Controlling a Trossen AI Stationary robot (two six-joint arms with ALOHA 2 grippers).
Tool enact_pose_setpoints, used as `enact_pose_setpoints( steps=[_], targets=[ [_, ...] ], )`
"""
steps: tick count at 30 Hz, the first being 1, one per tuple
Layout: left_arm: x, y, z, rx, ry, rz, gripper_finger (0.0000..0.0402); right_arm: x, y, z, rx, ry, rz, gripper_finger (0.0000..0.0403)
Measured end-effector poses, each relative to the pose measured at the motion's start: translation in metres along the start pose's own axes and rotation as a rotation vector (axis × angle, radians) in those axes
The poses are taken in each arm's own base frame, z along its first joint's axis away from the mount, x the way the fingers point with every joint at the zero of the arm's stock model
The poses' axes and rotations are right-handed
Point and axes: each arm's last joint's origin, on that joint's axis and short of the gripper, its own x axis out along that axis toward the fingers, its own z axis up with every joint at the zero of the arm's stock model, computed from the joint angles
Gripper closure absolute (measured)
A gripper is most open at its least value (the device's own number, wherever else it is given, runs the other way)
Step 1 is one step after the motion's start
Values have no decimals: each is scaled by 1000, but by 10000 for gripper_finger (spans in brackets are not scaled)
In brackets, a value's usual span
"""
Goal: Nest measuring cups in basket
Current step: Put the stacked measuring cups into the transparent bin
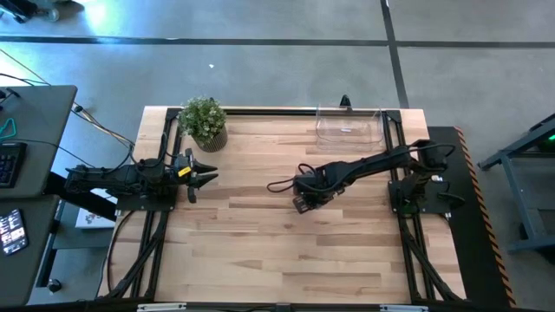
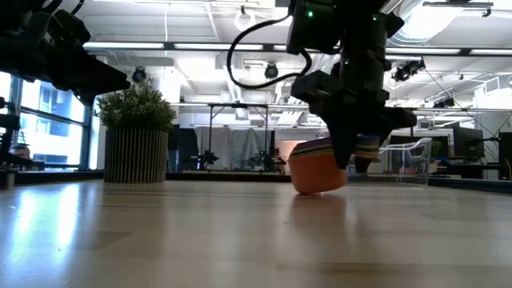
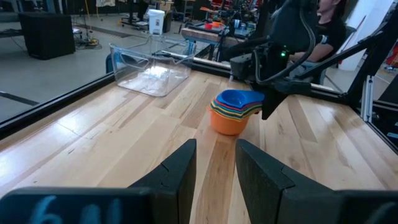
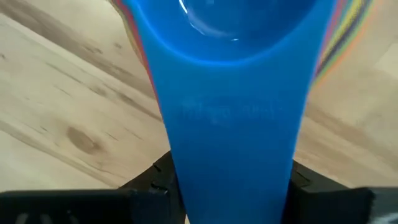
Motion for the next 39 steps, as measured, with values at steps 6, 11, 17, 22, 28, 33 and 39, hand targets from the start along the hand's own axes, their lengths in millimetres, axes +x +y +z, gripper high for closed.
enact_pose_setpoints(
  steps=[6,11,17,22,28,33,39],
  targets=[
    [0,0,0,0,0,0,298,1,0,0,10,8,-4,264],
    [0,0,0,0,0,0,298,1,-1,-1,11,17,-11,250],
    [0,0,0,0,0,0,298,0,-5,1,18,29,-37,197],
    [0,0,0,0,0,0,298,0,-8,6,12,22,-38,177],
    [0,0,0,0,0,0,298,0,-10,11,27,22,-35,179],
    [0,0,0,0,0,-1,298,0,-10,11,25,27,-34,204],
    [0,0,0,0,0,0,298,0,-10,11,24,27,-34,265]
  ],
)
